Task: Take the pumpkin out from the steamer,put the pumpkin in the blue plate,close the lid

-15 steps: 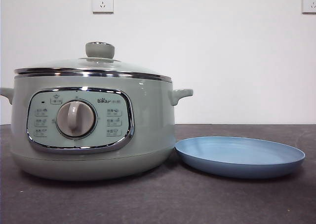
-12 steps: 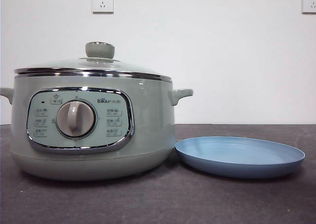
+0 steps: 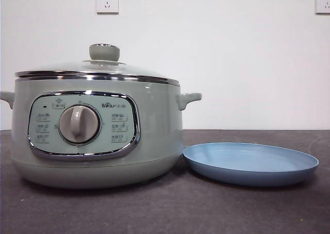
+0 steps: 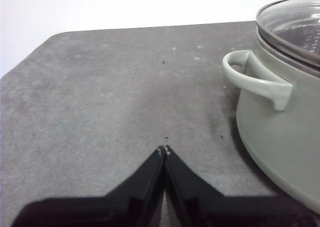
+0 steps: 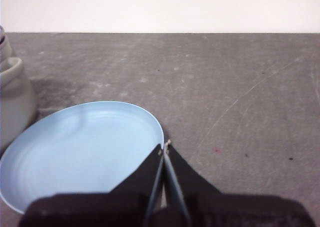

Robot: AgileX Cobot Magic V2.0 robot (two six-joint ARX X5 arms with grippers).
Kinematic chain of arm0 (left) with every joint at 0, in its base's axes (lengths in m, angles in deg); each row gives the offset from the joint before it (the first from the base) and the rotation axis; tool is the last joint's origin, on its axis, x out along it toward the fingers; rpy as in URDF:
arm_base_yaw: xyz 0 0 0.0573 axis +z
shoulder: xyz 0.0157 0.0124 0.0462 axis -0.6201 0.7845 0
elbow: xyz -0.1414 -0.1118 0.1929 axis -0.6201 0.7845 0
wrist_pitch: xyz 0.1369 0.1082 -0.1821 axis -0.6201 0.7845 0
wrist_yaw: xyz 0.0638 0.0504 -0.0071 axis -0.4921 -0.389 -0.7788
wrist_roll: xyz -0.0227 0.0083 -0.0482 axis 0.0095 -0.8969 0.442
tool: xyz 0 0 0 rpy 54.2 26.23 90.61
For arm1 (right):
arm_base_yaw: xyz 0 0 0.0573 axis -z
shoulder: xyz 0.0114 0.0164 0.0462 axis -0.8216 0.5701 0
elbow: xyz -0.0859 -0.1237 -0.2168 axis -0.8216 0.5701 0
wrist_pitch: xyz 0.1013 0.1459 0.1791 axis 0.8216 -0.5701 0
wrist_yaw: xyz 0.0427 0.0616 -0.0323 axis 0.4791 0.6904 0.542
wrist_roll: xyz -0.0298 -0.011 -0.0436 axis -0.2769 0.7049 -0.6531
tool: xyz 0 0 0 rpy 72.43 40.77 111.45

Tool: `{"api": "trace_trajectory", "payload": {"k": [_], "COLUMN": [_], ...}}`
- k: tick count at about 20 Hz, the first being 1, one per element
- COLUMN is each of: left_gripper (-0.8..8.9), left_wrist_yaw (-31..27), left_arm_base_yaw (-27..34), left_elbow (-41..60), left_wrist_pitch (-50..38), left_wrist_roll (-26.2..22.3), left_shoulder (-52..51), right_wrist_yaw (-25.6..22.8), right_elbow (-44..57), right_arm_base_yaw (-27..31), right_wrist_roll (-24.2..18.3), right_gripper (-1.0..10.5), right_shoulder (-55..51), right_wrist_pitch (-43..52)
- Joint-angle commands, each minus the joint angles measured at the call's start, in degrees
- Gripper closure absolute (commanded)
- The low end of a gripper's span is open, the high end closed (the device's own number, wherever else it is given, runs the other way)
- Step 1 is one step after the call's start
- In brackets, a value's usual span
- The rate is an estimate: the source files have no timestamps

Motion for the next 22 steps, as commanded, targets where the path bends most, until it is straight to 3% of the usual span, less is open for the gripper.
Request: {"api": "trace_trajectory", "payload": {"k": [1, 5, 7, 9, 11, 22], "left_gripper": [8.17, 8.17, 8.17, 8.17, 8.17, 8.21], "left_wrist_yaw": [2.0, 11.2, 17.3, 21.8, 24.8, 25.5], "left_arm_base_yaw": [0.2, 0.0, 0.0, 0.0, 0.0, 0.0], "left_elbow": [0.9, 0.9, 0.9, 0.9, 0.9, 0.0], "left_wrist_pitch": [-0.5, -0.6, -0.8, -1.1, -1.4, -1.2], "left_wrist_roll": [1.6, 16.1, 23.7, 27.9, 28.5, 29.1], "left_shoulder": [-0.1, -0.1, -0.1, -0.1, -0.1, -0.1], "right_wrist_yaw": [0.1, 0.1, 0.0, 0.0, 0.0, 3.1], "right_elbow": [0.5, 0.5, 0.5, 0.5, 0.5, 0.3], "right_arm_base_yaw": [0.0, 0.0, 0.0, 0.0, 0.0, 0.0], "right_wrist_roll": [9.7, 24.6, 28.4, 29.2, 29.2, 29.9], "right_gripper": [9.6, 9.6, 9.6, 9.6, 9.6, 9.6], "right_shoulder": [-0.2, -0.2, -0.2, -0.2, -0.2, -0.1], "right_wrist_pitch": [0.6, 0.6, 0.6, 0.5, 0.6, 0.4]}}
